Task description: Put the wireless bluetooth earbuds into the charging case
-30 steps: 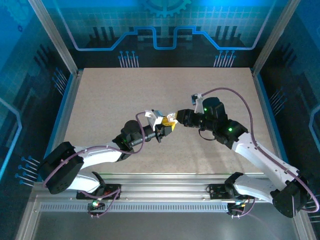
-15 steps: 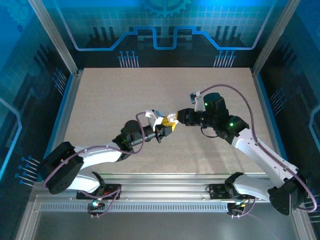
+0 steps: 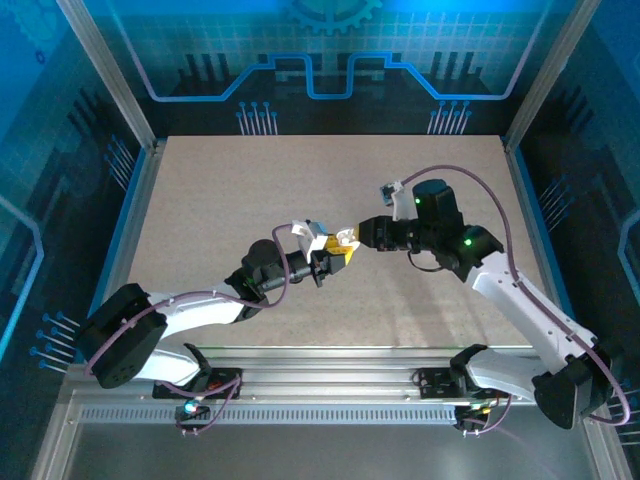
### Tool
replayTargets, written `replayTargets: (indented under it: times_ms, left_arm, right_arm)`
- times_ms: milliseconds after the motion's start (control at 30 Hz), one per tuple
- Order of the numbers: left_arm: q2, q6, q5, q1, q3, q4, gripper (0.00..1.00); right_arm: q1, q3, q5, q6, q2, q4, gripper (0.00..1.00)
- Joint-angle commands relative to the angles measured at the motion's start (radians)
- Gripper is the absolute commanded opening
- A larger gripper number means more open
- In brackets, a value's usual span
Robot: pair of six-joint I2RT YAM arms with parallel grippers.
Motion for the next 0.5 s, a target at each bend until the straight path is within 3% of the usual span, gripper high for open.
replayTargets:
  times_ms: [0,467]
  left_arm:
    - [-0.011,0.019,0.034,-0.007,0.032,0.047,0.17]
    - [-0.017,0.021,0.070,-0.007,0.033,0.048,0.17]
  right_arm:
    - [-0.024,0.053,-0.060,-0.058,0.006,-0.061,0.20]
    - [-0.071,0.097,-0.187,-0.149,0.047,-0.124,0.20]
